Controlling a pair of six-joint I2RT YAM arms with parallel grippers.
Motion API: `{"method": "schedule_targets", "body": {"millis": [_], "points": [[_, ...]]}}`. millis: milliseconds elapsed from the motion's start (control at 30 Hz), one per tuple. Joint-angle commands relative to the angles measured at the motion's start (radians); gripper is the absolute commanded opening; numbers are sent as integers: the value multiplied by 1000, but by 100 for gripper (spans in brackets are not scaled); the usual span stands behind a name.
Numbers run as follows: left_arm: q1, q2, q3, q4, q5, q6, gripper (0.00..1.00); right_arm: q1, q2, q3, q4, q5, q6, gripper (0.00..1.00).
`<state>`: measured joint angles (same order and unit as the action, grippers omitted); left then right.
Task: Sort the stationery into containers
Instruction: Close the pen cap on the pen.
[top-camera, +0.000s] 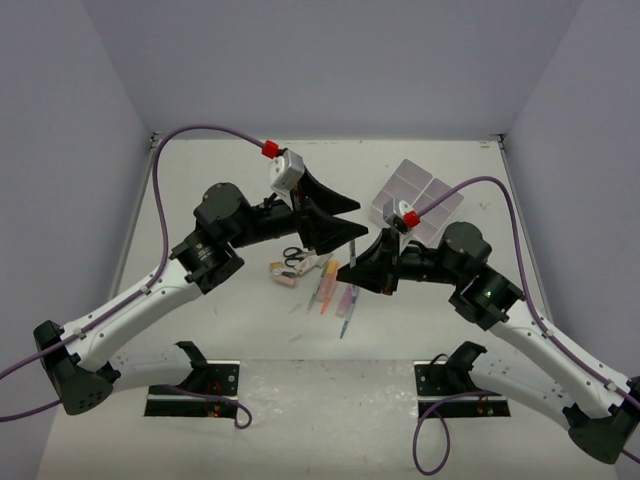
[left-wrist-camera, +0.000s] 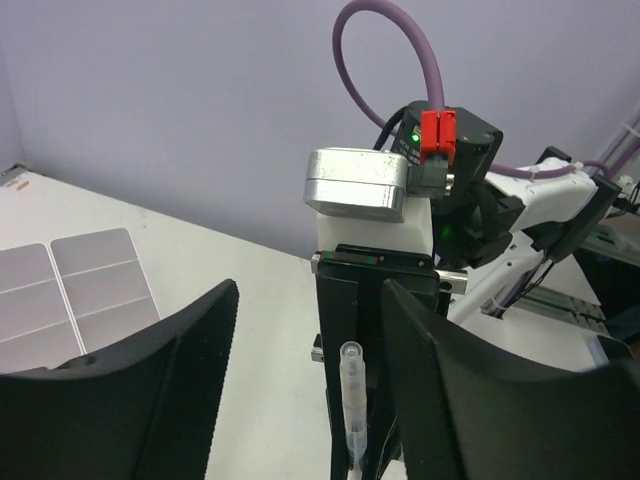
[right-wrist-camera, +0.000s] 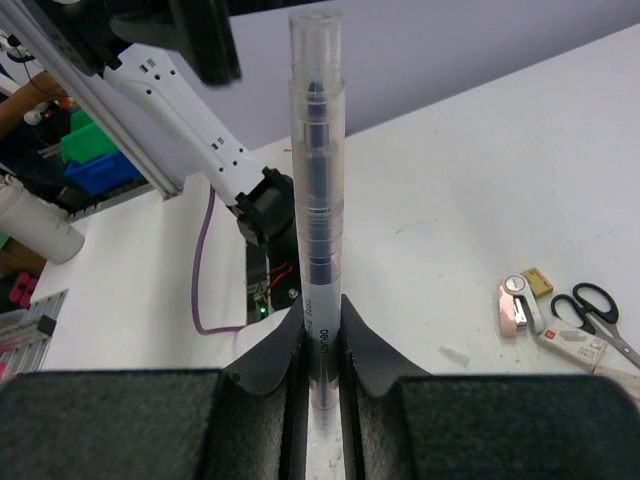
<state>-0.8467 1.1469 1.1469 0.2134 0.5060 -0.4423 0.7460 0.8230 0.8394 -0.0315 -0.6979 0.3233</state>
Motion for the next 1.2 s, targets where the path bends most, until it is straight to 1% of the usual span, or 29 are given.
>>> {"method": "schedule_targets", "body": {"millis": [0, 67, 133, 167, 200, 233, 267, 300, 333, 367, 533, 700, 800, 1033, 1167], "points": [[-2, 9, 29, -14, -3, -3, 58, 0, -19, 1, 5, -5, -23, 0], [-2, 11, 17, 6, 35, -18, 58, 0, -22, 3, 1, 2, -21, 0], [-2, 14, 7, 23, 76, -32, 54, 0, -24, 4, -1, 18, -18, 0], [-2, 13, -1, 35, 94, -39, 51, 0, -25, 6, -1, 23, -16, 0], [-2, 10, -13, 51, 116, -46, 44, 0, -27, 8, -2, 31, -14, 0], [-3, 10, -22, 56, 122, -49, 35, 0, -27, 12, -1, 32, -13, 0], [-3, 10, -26, 57, 124, -51, 32, 0, -27, 13, -1, 32, -13, 0], [-3, 10, -33, 61, 127, -54, 21, 0, -27, 17, -1, 36, -12, 0], [-3, 9, -43, 66, 131, -57, 6, 1, -27, 23, -2, 43, -10, 0], [-3, 7, -48, 71, 133, -60, 1, 0, -27, 26, -2, 49, -9, 0], [-3, 0, -76, 89, 141, -75, 0, 0, -17, 63, -6, 75, -6, 0], [-6, -18, -165, 105, 103, -101, 0, -8, 15, 133, -13, 167, -22, 0], [-9, -22, -235, 149, 112, -124, 0, -29, 46, 179, -12, 168, -20, 0], [-34, -41, -319, 184, 123, -133, 0, -80, 145, 305, -12, 138, -6, 0], [-47, -39, -353, 205, 133, -140, 0, -83, 183, 361, -15, 130, 0, 0]]}}
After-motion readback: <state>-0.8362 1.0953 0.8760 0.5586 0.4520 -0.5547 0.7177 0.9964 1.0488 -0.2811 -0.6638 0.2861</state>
